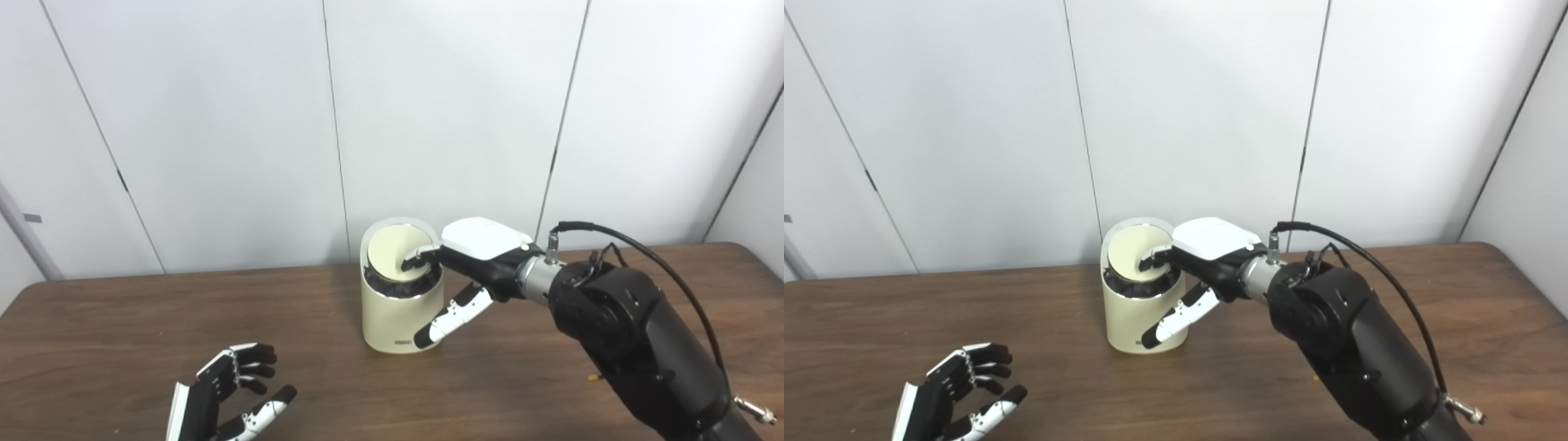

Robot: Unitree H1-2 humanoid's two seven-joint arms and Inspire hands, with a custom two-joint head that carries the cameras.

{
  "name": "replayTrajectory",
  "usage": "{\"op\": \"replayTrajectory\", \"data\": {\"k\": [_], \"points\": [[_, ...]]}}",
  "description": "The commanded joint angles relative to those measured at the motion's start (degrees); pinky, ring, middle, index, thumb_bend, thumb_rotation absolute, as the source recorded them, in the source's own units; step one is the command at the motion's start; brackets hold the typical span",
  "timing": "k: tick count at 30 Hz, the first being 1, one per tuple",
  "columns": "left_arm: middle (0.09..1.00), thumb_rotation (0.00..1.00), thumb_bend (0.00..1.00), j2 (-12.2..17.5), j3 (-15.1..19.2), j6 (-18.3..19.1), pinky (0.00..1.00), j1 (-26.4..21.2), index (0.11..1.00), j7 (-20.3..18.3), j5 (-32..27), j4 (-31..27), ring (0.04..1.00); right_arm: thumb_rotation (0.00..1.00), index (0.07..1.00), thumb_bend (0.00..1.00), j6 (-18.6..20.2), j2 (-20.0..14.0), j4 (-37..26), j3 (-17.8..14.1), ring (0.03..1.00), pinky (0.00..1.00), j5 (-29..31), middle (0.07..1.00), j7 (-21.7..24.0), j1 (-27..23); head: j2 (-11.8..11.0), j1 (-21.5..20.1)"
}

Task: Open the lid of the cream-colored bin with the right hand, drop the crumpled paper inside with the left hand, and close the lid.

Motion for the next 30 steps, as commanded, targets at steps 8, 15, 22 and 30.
{"op": "replayTrajectory", "data": {"k": [8,15,22,30], "points": [[0.618,0.13,0.75,-0.2,-0.2,-1.5,0.47,-0.8,0.625,0.4,0.1,-1.5,0.574,0.74,0.832,0.93,0.0,0.2,0.8,0.8,0.837,0.81,0.1,0.849,0.3,-2.6,0.1,-0.1],[0.620,0.16,0.76,-0.3,-0.2,-1.1,0.47,-0.6,0.627,0.5,0.5,-1.9,0.576,0.76,0.827,0.94,-0.6,0.1,1.1,2.0,0.833,0.80,-0.4,0.838,0.6,-3.9,0.2,-0.5],[0.619,0.15,0.76,-0.5,-0.4,-0.5,0.46,-0.6,0.626,0.3,0.4,-2.4,0.573,0.78,0.820,0.95,-0.9,0.4,1.4,4.7,0.828,0.78,-2.3,0.824,3.9,-6.6,0.5,-1.0],[0.618,0.15,0.75,-0.8,-0.7,-0.4,0.46,-0.7,0.628,0.4,1.0,-2.6,0.567,0.86,0.778,1.00,-1.2,0.3,4.7,10.3,0.790,0.72,-8.2,0.787,11.7,-9.8,0.6,-1.2]]}}
